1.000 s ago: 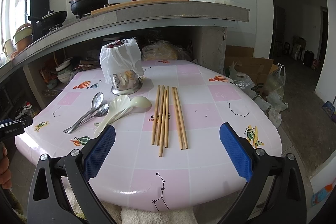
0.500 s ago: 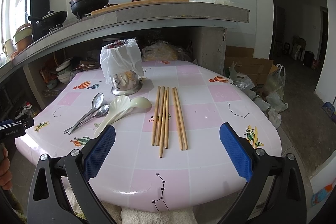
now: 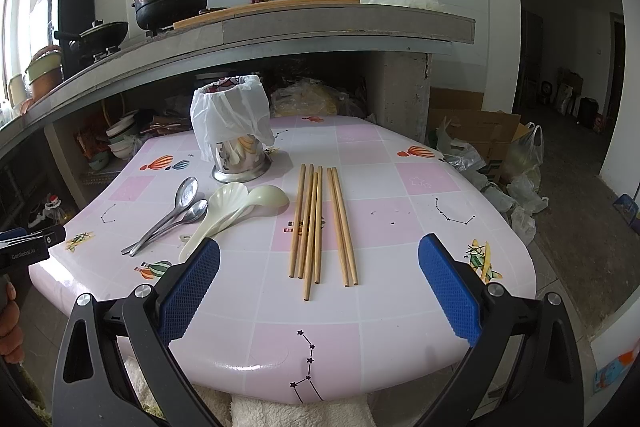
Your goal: Organize utensils
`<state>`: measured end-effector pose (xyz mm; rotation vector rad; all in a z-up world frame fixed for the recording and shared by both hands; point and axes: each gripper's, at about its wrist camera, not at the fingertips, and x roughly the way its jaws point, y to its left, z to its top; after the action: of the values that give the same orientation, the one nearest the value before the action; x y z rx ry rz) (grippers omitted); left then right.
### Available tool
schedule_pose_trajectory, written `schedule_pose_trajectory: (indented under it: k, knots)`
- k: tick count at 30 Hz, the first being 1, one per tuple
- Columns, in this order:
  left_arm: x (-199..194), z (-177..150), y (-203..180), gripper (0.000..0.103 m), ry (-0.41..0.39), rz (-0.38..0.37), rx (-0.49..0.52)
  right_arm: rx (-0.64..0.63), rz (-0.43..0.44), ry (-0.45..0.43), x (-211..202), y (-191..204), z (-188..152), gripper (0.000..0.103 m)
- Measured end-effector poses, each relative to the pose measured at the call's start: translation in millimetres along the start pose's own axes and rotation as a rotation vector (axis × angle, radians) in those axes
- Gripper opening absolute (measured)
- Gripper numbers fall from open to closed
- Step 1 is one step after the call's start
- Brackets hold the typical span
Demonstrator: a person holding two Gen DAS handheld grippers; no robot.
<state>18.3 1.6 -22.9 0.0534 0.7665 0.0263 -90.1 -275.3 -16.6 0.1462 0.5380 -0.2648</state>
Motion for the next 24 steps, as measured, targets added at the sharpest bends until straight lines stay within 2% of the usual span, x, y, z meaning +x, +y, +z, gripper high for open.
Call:
schedule_pose_trajectory:
  k: [12,24]
  knots:
    - [-3.4,-2.5,-5.3,0.095,-0.004,-0.06,0.034,0.0,0.0,-0.001,0.0,-0.1,-0.4,0.097]
    - [-9.3,-8.2,-20.4,0.095,-0.016,-0.109,0.11,0.0,0.0,-0.001,0.0,0.5,-0.9,0.097]
